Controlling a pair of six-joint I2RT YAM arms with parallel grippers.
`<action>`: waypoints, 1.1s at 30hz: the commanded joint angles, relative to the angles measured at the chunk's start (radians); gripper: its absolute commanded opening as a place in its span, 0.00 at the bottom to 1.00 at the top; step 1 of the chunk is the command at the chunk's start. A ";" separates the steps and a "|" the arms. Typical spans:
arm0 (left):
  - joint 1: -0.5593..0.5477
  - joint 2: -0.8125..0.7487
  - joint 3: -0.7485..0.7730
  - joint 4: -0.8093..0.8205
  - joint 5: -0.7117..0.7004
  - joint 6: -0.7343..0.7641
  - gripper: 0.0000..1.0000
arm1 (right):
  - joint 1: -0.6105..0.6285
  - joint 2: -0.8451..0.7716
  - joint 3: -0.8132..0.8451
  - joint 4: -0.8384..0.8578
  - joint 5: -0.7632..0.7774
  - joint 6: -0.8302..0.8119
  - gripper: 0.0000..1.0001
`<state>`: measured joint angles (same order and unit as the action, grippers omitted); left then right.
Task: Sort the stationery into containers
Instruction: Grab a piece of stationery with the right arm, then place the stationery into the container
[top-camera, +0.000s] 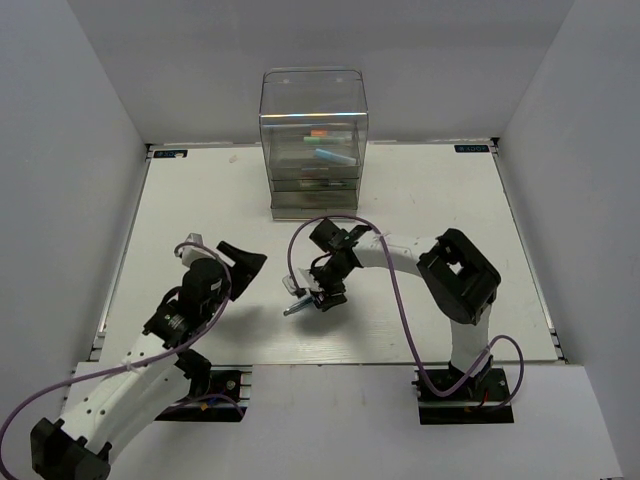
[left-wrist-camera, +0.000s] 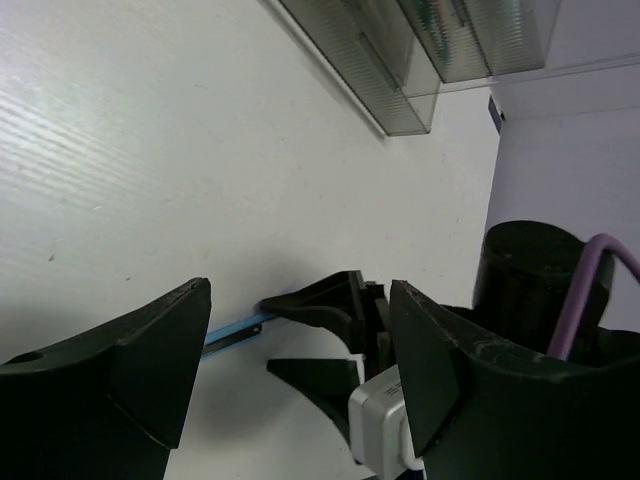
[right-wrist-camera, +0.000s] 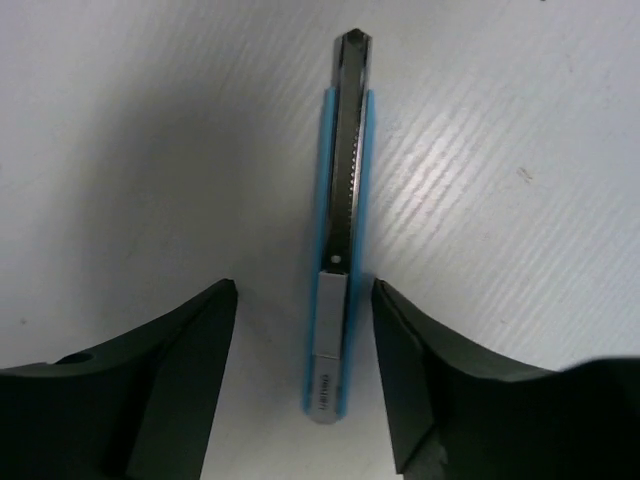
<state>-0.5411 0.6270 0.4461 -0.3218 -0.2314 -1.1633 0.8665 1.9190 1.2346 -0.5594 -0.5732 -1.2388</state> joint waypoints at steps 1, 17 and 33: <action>-0.005 -0.059 -0.040 -0.149 -0.034 -0.032 0.82 | 0.016 0.026 0.046 0.013 0.071 0.035 0.61; -0.005 -0.050 -0.030 -0.149 -0.005 -0.042 0.83 | -0.018 -0.104 -0.052 0.179 0.317 0.202 0.00; -0.005 -0.107 -0.060 -0.177 0.004 -0.042 0.83 | -0.176 0.001 0.348 0.338 0.550 0.262 0.00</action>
<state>-0.5411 0.5316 0.3969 -0.4816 -0.2348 -1.2049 0.6930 1.8687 1.5070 -0.2626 -0.0689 -0.9539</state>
